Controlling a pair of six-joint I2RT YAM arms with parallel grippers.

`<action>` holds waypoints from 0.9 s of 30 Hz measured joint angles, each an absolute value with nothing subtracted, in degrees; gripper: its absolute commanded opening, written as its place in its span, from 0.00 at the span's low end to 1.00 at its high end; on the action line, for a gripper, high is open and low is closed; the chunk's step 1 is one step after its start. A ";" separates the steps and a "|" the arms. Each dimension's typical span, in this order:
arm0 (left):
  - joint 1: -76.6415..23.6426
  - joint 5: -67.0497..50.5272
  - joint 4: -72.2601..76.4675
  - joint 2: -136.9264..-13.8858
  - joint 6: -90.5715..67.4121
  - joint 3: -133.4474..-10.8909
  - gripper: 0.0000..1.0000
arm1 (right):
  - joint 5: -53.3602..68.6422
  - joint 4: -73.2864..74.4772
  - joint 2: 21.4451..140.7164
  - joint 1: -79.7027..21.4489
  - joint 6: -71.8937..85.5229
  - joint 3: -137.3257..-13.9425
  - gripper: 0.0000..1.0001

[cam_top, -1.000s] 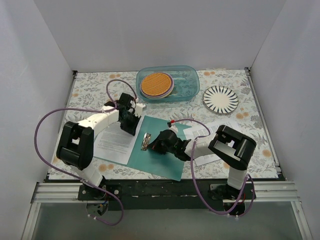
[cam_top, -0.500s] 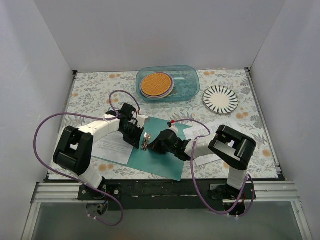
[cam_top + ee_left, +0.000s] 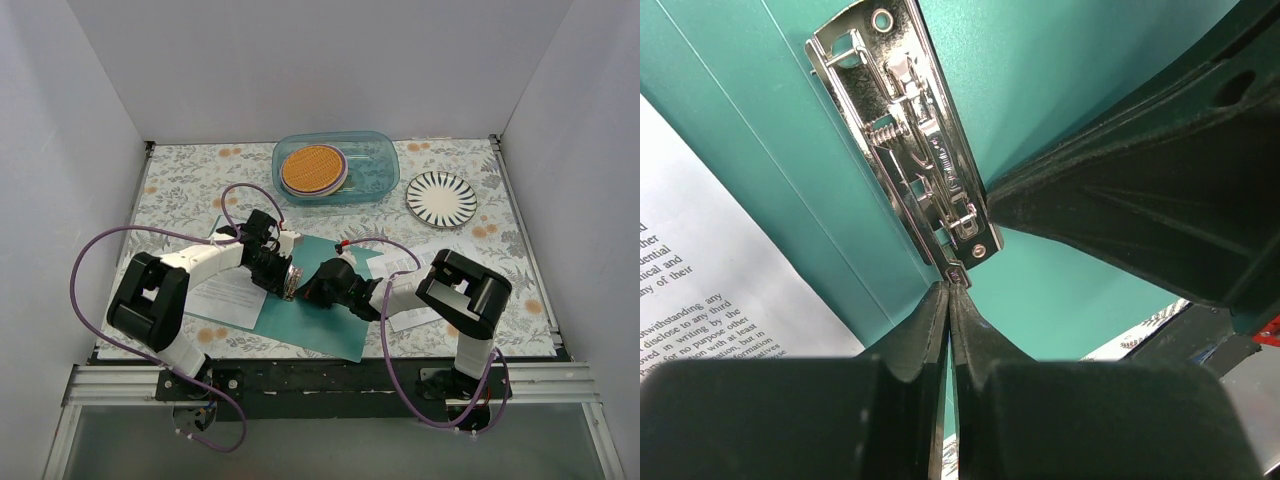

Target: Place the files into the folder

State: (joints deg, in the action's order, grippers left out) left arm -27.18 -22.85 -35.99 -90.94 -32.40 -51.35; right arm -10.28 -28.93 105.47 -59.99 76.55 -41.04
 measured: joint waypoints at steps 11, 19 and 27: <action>-28.29 -21.08 -35.68 -91.07 -33.39 -51.37 0.00 | -9.91 -29.19 105.62 -59.88 76.60 -41.04 0.01; -30.81 -17.74 -36.73 -93.21 -34.61 -53.10 0.00 | -9.82 -29.36 105.65 -59.83 76.77 -40.97 0.01; -31.38 -17.02 -39.16 -93.32 -34.98 -55.00 0.00 | -9.56 -29.95 105.75 -59.72 76.95 -40.73 0.01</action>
State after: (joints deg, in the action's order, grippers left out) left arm -31.38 -17.02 -39.16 -93.32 -34.98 -55.00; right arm -9.56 -29.95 105.75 -59.72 76.95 -40.73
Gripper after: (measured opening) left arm 0.009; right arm 0.022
